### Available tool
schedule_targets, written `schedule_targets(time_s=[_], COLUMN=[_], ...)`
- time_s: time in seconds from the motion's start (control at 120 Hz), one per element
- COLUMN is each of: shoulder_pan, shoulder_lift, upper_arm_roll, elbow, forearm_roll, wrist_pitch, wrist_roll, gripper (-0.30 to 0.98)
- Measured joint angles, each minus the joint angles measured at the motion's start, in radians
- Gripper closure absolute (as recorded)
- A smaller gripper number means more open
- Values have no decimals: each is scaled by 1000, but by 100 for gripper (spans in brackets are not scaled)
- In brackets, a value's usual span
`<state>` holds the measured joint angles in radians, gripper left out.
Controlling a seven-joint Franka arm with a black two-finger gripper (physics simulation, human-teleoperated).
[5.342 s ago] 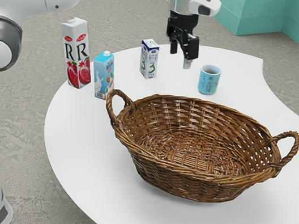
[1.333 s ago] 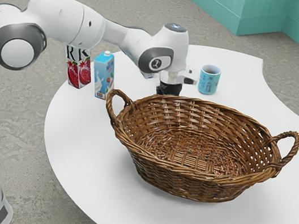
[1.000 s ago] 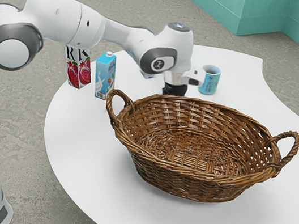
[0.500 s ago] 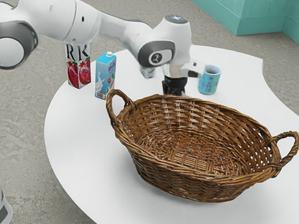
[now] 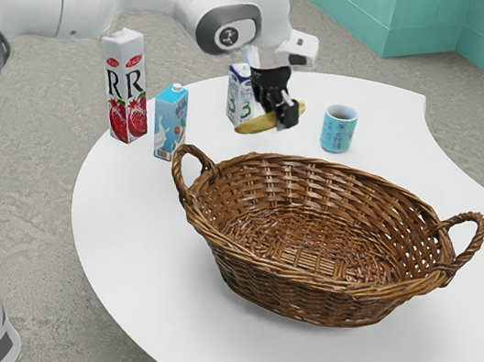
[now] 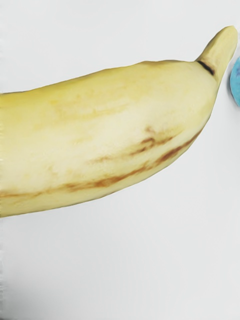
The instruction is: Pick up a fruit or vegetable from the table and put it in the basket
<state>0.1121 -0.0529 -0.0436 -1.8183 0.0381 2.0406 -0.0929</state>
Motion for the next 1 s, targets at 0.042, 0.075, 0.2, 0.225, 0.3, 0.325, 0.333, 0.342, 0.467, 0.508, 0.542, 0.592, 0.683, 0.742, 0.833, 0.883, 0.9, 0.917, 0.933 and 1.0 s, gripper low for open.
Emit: schedule_targets(time_s=[0.042, 0.075, 0.2, 0.225, 0.3, 0.325, 0.333, 0.342, 0.467, 0.508, 0.542, 0.592, 0.683, 0.742, 0.833, 0.883, 0.9, 0.917, 0.933, 1.0], shoulder_pan=[7, 9, -4, -9, -12, -10, -10, -10, -10, -11, -11, -12, -11, -8, -10, -11, -11, -11, -9, -10], shoulder_lift=[-22, -36, -78, -88, -116, -120, -121, -122, -127, -127, -127, -126, -124, -121, -117, -116, -116, -117, -118, -121], upper_arm_roll=[-11, -23, -91, -103, -135, -146, -149, -154, -214, -232, -243, -255, -263, -272, -300, -309, -311, -313, -318, -330], elbow=[11, 26, 80, 84, 89, 90, 90, 90, 92, 92, 92, 92, 92, 92, 93, 94, 94, 94, 94, 93], forearm_roll=[15, 26, 70, 75, 87, 89, 90, 91, 96, 98, 98, 98, 99, 99, 100, 100, 100, 100, 100, 99], wrist_pitch=[-18, -34, -96, -106, -134, -141, -143, -145, -167, -171, -173, -176, -178, -179, -178, -176, -175, -175, -174, -173], wrist_roll=[0, 0, 0, 0, -1, -1, -1, -1, -1, -1, -1, -2, -2, -2, -3, -3, -3, -3, -3, -3], gripper=[55, 55, 55, 55, 54, 54, 54, 54, 55, 54, 54, 54, 54, 54, 54, 54, 54, 54, 49, 30])
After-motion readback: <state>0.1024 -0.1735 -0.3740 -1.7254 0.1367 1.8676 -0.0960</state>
